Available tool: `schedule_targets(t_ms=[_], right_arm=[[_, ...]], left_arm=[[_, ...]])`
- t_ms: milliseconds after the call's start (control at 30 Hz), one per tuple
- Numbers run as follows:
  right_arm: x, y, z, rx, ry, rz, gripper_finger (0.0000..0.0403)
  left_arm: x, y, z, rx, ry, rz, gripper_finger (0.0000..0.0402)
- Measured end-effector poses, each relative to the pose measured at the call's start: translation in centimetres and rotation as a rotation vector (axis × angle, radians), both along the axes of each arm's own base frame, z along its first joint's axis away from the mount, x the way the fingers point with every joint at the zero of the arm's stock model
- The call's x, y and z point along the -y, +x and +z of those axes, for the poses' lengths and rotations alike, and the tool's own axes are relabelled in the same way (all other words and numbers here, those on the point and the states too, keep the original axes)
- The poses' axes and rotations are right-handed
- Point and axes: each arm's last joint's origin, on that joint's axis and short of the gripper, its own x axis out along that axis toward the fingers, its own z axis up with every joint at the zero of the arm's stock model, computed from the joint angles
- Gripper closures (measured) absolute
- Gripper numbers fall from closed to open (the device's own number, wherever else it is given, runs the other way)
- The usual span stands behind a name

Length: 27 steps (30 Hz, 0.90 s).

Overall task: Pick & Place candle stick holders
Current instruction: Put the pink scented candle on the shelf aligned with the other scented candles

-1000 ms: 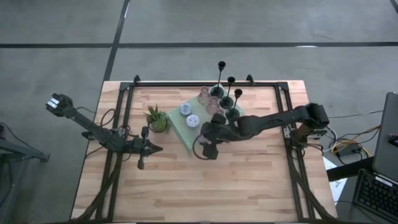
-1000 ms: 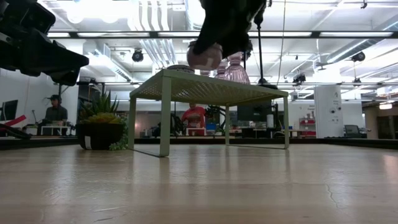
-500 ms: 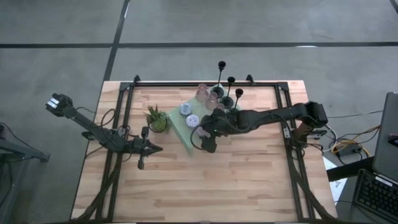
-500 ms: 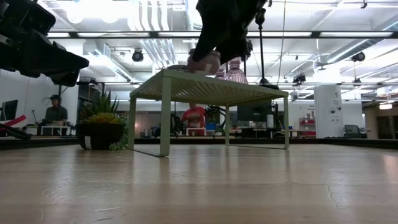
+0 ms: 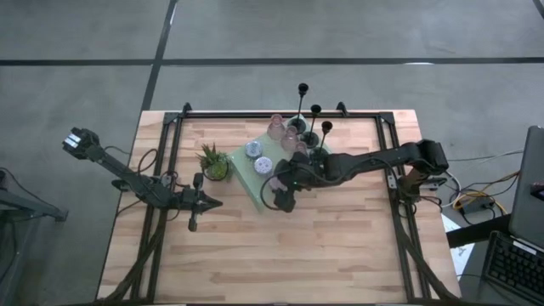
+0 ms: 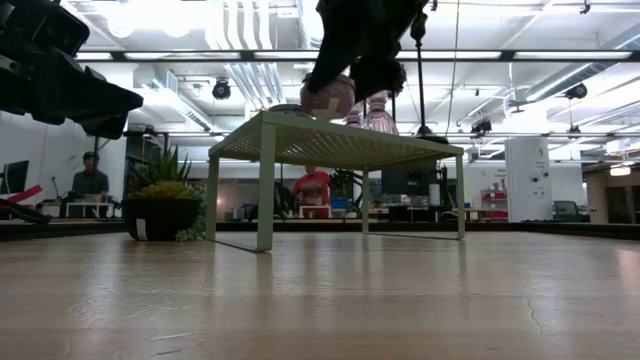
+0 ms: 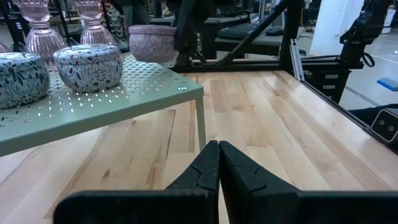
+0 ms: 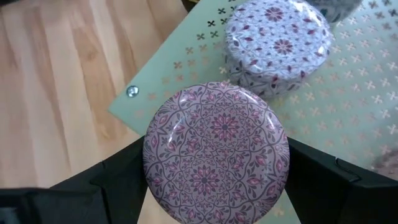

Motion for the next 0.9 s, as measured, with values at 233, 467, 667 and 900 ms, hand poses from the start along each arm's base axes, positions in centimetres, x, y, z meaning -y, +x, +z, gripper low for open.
schedule_targets(t_ms=[233, 467, 667, 900], right_arm=[[-0.1, 0.0, 0.0, 0.015, 0.015, -0.064, 0.0097], [-0.1, 0.2, -0.4, 0.021, 0.015, -0.128, 0.0097], [-0.2, 0.8, -1.6, -0.002, 0.008, -0.141, 0.0097], [-0.2, 1.0, -1.6, 0.012, 0.015, -0.142, 0.0097]], left_arm=[[0.0, 0.0, 0.0, 0.0, 0.0, 0.0, 0.039], [0.0, 0.0, 0.0, 0.0, 0.0, 0.0, 0.039], [0.0, 0.0, 0.0, 0.0, 0.0, 0.0, 0.039], [0.0, 0.0, 0.0, -0.004, 0.003, 0.0, 0.039]])
